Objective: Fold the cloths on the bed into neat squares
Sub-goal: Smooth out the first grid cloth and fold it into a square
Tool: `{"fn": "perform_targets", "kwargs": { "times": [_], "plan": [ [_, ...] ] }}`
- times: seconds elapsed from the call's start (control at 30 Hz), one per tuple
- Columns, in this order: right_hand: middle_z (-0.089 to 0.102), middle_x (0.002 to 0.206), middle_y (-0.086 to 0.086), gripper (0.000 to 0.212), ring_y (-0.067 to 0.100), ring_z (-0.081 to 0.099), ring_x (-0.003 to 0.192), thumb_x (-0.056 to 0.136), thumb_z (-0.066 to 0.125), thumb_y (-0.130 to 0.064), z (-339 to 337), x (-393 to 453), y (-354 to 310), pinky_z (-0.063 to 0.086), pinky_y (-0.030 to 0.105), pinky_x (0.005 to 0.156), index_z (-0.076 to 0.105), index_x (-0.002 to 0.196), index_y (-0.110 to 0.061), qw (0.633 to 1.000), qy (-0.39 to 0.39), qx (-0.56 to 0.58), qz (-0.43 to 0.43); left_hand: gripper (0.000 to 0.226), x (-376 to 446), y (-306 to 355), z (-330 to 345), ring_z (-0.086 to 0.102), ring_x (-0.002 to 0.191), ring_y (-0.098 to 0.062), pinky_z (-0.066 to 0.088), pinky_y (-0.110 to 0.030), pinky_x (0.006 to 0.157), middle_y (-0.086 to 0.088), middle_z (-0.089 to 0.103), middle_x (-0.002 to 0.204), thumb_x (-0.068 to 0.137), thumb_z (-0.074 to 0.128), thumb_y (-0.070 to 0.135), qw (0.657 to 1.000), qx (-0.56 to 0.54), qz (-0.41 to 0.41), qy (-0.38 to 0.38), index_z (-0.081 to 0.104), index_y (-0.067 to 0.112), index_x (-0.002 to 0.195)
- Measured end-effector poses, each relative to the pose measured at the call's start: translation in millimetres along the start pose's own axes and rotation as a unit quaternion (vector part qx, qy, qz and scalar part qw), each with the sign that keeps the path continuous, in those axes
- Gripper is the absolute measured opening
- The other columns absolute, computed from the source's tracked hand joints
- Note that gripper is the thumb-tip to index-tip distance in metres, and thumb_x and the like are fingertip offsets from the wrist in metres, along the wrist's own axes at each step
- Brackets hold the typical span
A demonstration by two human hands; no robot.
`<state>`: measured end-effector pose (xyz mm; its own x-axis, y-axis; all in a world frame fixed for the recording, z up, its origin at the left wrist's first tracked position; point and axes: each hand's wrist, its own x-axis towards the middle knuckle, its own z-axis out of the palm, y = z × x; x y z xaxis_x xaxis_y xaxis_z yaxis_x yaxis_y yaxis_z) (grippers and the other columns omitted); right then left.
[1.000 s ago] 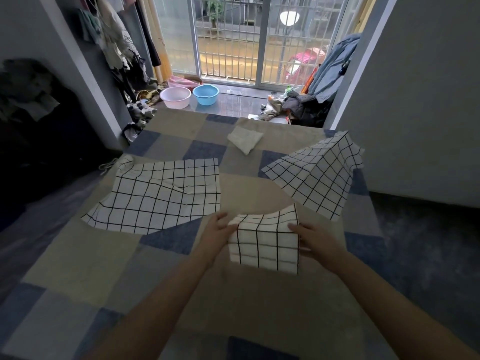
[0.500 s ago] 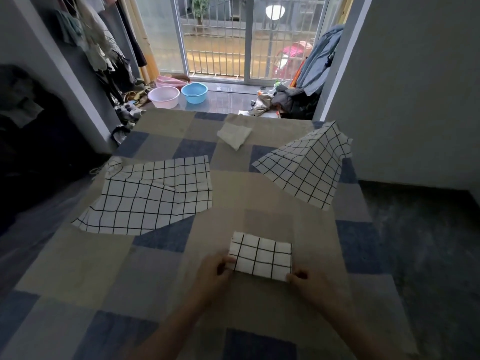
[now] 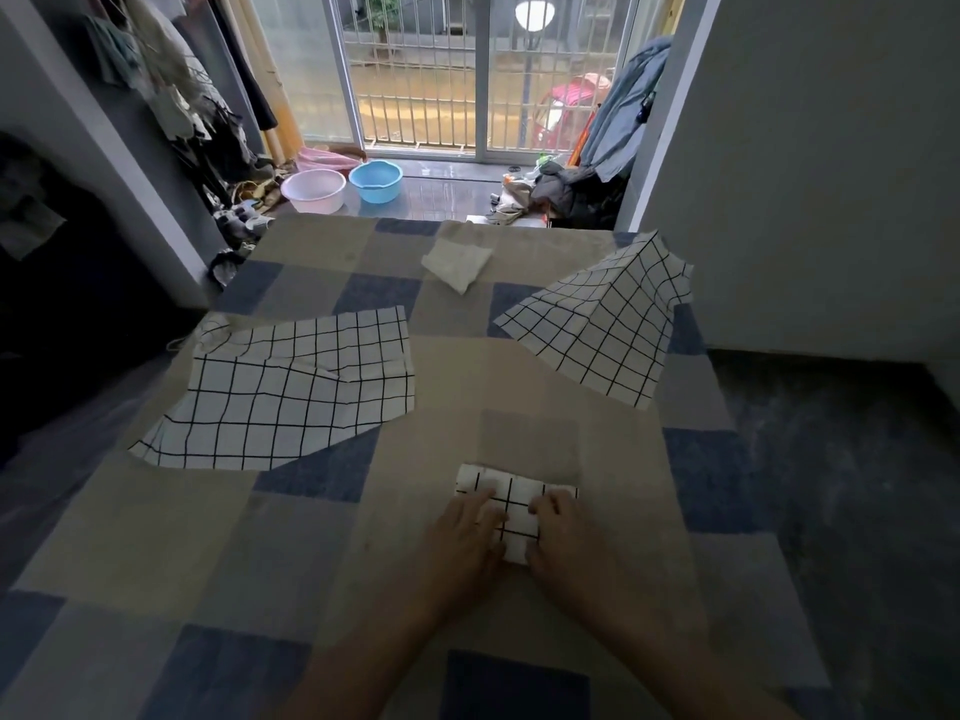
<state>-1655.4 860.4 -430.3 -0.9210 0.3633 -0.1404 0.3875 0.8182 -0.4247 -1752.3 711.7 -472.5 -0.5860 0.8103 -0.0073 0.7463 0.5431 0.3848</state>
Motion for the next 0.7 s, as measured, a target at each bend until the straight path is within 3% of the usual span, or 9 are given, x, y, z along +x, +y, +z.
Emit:
{"fn": "perform_targets", "kwargs": {
  "times": [0.07, 0.13, 0.23, 0.33, 0.4, 0.47, 0.57, 0.63, 0.7],
  "plan": [
    [0.035, 0.142, 0.001, 0.043, 0.017, 0.037, 0.125, 0.095, 0.048, -0.023, 4, 1, -3, 0.034, 0.027, 0.103, 0.040, 0.137, -0.017, 0.998, -0.019, -0.046, -0.044, 0.057, 8, 5, 8, 0.009, 0.147, -0.023, 0.022, -0.043, 0.116, -0.003, 0.012, 0.160, 0.091, 0.026, 0.041, 0.997, 0.043, 0.031, -0.059, 0.033, 0.023, 0.145],
    [0.031, 0.148, 0.004, 0.045, 0.021, 0.032, 0.134, 0.099, 0.042, -0.023, 13, 1, 5, 0.028, 0.030, 0.109, 0.035, 0.142, -0.014, 0.995, -0.038, -0.079, -0.050, 0.074, 14, 6, 12, -0.015, 0.143, -0.021, 0.003, -0.042, 0.120, -0.001, -0.015, 0.156, 0.085, 0.005, 0.047, 0.991, 0.072, 0.026, -0.114, 0.013, 0.020, 0.154],
    [0.050, 0.135, 0.002, 0.039, 0.020, 0.052, 0.121, 0.093, 0.041, -0.027, 20, -3, 29, 0.044, 0.032, 0.098, 0.049, 0.130, -0.022, 0.991, -0.034, -0.109, -0.074, 0.073, 17, -4, 24, -0.029, 0.141, -0.015, -0.008, -0.041, 0.119, 0.007, -0.035, 0.147, 0.085, -0.003, 0.057, 0.982, 0.080, -0.007, -0.169, -0.010, 0.029, 0.152],
    [0.064, 0.121, -0.002, 0.041, 0.014, 0.065, 0.105, 0.078, 0.053, -0.038, 17, -8, 51, 0.054, 0.028, 0.082, 0.062, 0.116, -0.026, 0.992, -0.026, -0.124, -0.025, 0.066, 16, -11, 28, -0.038, 0.137, -0.011, -0.014, -0.042, 0.117, 0.009, -0.040, 0.148, 0.087, -0.004, 0.070, 0.981, 0.084, -0.004, -0.177, -0.034, 0.041, 0.138],
    [0.057, 0.132, 0.006, 0.051, 0.022, 0.058, 0.118, 0.084, 0.045, -0.036, 16, -9, 59, 0.049, 0.034, 0.094, 0.057, 0.129, -0.016, 0.991, -0.028, -0.131, 0.014, 0.062, 16, -9, 25, -0.040, 0.135, -0.010, -0.019, -0.041, 0.114, 0.009, -0.040, 0.149, 0.089, -0.003, 0.069, 0.980, 0.080, -0.007, -0.182, -0.040, 0.043, 0.132],
    [0.048, 0.139, 0.015, 0.057, 0.032, 0.048, 0.128, 0.085, 0.038, -0.028, 15, -5, 61, 0.039, 0.042, 0.105, 0.045, 0.138, -0.006, 0.988, -0.008, -0.147, 0.038, 0.063, 15, -7, 25, -0.037, 0.137, -0.013, -0.021, -0.040, 0.113, 0.010, -0.041, 0.148, 0.098, 0.012, 0.060, 0.980, 0.084, -0.008, -0.183, -0.031, 0.039, 0.140],
    [0.035, 0.145, 0.016, 0.061, 0.030, 0.035, 0.133, 0.082, 0.040, -0.025, 15, 6, 41, 0.022, 0.039, 0.112, 0.039, 0.138, -0.003, 0.993, 0.000, -0.117, -0.008, 0.062, 14, -8, 25, -0.036, 0.137, -0.011, -0.030, -0.036, 0.107, 0.018, -0.051, 0.139, 0.092, 0.004, 0.067, 0.984, 0.056, -0.002, -0.168, -0.039, 0.047, 0.132],
    [0.033, 0.147, 0.011, 0.062, 0.025, 0.030, 0.136, 0.082, 0.041, -0.025, 23, 13, 21, 0.012, 0.036, 0.113, 0.036, 0.140, -0.006, 0.993, -0.006, -0.102, -0.064, 0.060, 15, -9, 26, -0.033, 0.140, -0.012, -0.029, -0.036, 0.107, 0.014, -0.041, 0.148, 0.094, 0.004, 0.065, 0.984, 0.075, -0.011, -0.160, -0.037, 0.044, 0.132],
    [0.036, 0.146, 0.005, 0.063, 0.020, 0.031, 0.136, 0.081, 0.042, -0.028, 39, 17, 9, 0.013, 0.036, 0.114, 0.035, 0.141, -0.012, 0.993, -0.027, -0.094, -0.063, 0.057, 18, -8, 26, -0.030, 0.141, -0.010, -0.020, -0.038, 0.112, 0.008, -0.019, 0.158, 0.093, -0.007, 0.062, 0.987, 0.104, -0.021, -0.122, -0.025, 0.037, 0.141]
  ]
}}
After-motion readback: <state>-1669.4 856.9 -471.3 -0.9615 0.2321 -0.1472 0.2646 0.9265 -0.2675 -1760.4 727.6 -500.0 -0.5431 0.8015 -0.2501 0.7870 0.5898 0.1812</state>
